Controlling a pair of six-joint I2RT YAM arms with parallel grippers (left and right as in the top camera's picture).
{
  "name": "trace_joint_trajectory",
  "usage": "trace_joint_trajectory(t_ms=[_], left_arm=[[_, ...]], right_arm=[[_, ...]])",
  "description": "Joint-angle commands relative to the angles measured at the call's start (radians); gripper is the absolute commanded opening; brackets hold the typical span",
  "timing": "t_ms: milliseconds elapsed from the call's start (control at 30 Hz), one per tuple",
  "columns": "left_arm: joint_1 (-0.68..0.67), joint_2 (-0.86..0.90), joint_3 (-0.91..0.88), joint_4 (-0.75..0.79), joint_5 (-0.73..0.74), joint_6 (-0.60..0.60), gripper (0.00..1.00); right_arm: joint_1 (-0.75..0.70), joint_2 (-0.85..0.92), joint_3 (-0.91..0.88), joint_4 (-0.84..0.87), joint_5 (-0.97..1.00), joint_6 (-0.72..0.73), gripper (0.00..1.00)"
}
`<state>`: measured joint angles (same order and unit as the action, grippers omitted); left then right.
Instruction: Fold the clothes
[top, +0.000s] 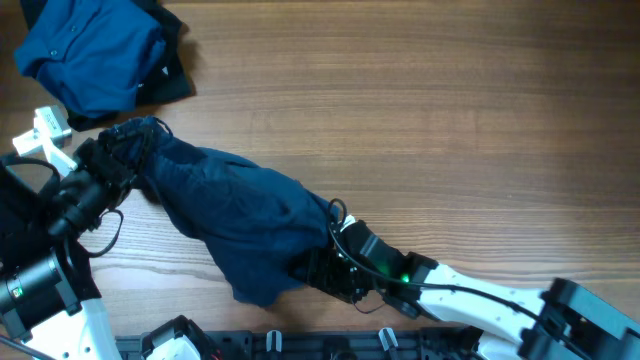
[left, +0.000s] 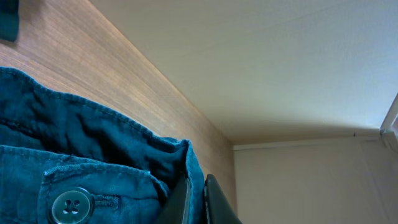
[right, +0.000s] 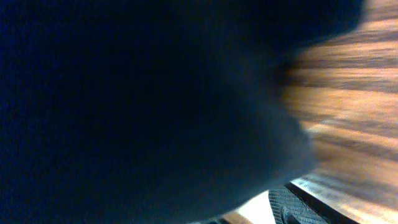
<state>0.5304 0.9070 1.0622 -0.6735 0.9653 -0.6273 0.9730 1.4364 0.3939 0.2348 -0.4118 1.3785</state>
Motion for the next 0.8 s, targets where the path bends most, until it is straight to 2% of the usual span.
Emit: trace_joint_trajectory(t_ms=[0, 767], left_arm=[[0.004, -0.003, 0.011, 0.003, 0.009, -0.010, 0.04], [0.004, -0.003, 0.011, 0.000, 0.010, -0.010, 0.04]], right_arm=[[0.006, 0.042, -0.002, 0.019, 0.025, 0.065, 0.78], [0.006, 0.047, -0.003, 0.082, 0.230, 0.122, 0.78]])
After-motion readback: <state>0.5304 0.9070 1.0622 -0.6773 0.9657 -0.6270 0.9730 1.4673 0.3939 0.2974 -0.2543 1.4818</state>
